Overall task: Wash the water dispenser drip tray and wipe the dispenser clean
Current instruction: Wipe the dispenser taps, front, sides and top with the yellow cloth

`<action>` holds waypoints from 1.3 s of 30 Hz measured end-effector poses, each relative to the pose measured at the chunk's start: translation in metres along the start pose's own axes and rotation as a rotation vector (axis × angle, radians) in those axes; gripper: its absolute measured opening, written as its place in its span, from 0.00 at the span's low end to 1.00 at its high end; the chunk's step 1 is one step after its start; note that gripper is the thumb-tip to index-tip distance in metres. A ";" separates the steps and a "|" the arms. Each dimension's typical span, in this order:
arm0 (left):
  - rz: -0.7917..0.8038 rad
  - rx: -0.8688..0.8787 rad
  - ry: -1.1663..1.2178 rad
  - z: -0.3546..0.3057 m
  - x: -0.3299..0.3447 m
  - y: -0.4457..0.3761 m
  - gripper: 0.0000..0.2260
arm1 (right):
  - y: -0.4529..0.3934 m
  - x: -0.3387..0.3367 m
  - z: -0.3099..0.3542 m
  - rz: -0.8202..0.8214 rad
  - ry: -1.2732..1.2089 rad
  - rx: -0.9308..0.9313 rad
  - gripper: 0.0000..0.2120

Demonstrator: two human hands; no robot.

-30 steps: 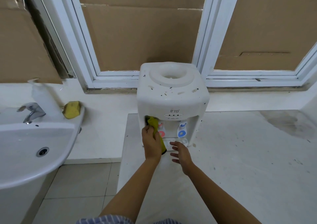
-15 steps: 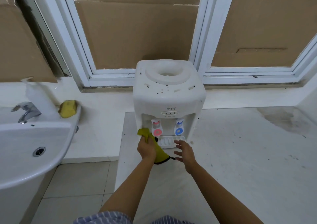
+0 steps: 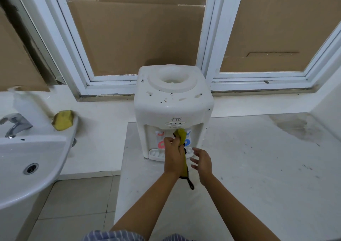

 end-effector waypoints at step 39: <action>0.154 -0.272 0.095 0.022 0.033 -0.001 0.11 | -0.023 -0.001 0.017 0.198 0.082 0.044 0.28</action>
Point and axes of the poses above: each hand's wrist, its own y-axis away from the middle knuckle, its own x-axis out of the palm, z = x × y, the point moved 1 cm from there along -y, towards the middle knuckle, and after that the axes turned 2 degrees about y, right-handed, at the moved point
